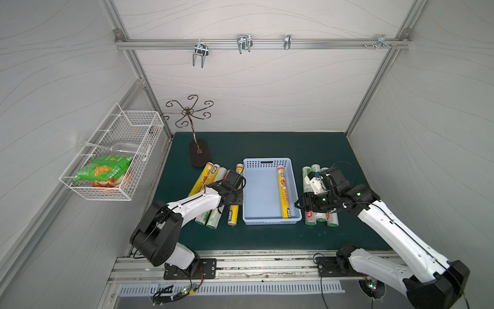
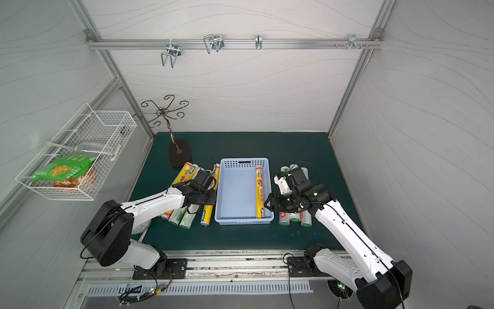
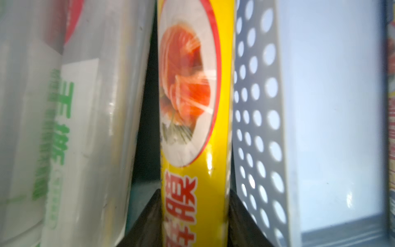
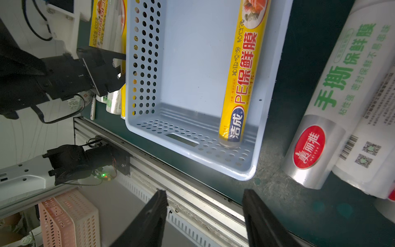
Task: Put the plastic wrap into the basket
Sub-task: Pick up the plastic wrap from the center of the board, then place the plastic wrap in the basket.
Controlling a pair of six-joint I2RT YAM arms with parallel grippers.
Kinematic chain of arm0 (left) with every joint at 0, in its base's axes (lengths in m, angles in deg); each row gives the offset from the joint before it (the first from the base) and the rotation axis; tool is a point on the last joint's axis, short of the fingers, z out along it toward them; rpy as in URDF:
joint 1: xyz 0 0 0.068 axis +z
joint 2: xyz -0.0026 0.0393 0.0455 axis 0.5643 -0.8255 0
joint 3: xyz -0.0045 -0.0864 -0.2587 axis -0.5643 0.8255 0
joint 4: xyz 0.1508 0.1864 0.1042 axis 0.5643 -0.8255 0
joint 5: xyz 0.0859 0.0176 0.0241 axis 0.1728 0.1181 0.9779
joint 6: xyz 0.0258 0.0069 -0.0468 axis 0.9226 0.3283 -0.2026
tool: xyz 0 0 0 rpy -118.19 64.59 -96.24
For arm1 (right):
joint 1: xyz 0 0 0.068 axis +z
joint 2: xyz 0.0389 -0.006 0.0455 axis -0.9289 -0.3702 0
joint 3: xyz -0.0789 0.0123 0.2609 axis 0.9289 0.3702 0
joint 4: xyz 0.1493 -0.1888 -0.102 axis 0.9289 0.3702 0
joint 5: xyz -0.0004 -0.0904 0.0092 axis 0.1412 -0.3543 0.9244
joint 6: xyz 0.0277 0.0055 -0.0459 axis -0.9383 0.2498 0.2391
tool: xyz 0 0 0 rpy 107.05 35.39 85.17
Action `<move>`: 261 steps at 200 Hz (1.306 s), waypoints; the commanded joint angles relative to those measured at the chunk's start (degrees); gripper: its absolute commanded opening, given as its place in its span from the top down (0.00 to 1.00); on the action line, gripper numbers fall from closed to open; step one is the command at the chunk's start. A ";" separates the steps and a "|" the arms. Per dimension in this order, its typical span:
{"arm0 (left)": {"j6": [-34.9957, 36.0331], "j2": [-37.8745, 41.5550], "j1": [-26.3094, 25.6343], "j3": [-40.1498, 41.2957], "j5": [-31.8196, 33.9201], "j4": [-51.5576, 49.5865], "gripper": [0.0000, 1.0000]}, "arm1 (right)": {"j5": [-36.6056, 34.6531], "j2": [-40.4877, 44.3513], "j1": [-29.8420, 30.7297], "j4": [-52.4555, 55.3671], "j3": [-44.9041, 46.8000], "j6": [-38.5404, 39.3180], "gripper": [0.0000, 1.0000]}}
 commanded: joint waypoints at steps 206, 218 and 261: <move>-13.47 2.25 -8.67 -25.39 5.29 -15.99 0.73 | -2.77 2.24 -0.27 0.88 0.09 -0.06 0.37; -14.01 0.18 -9.71 -26.26 5.21 -15.28 0.73 | -3.10 2.28 -0.30 0.96 0.25 0.02 0.36; -15.40 -7.53 -12.55 -29.60 4.60 -13.97 0.73 | -5.13 1.90 -0.35 1.69 0.45 0.17 0.27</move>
